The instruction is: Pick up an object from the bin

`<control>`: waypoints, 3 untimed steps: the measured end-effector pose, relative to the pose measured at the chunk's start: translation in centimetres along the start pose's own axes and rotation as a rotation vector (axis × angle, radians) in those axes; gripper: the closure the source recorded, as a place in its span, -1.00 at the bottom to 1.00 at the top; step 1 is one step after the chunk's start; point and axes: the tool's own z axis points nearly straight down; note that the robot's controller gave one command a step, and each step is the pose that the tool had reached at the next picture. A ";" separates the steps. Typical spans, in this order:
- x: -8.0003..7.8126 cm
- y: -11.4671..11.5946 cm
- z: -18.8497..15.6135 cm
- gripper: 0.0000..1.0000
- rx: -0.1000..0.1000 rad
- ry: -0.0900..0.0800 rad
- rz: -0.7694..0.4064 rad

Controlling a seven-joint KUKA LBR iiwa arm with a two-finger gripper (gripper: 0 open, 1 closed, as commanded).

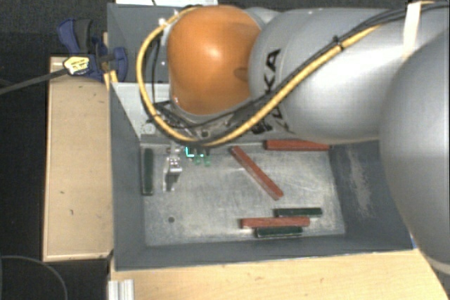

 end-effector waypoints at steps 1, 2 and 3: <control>-0.2 -0.1 -0.4 -1.00 -0.002 -0.008 0.005; -2.0 -0.6 5.3 -1.00 -0.005 -0.013 0.033; -2.9 -1.0 9.4 -1.00 -0.001 -0.006 -0.048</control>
Offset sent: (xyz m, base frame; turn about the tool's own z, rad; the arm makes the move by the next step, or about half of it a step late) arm 0.0292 -0.0110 -0.0966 0.0565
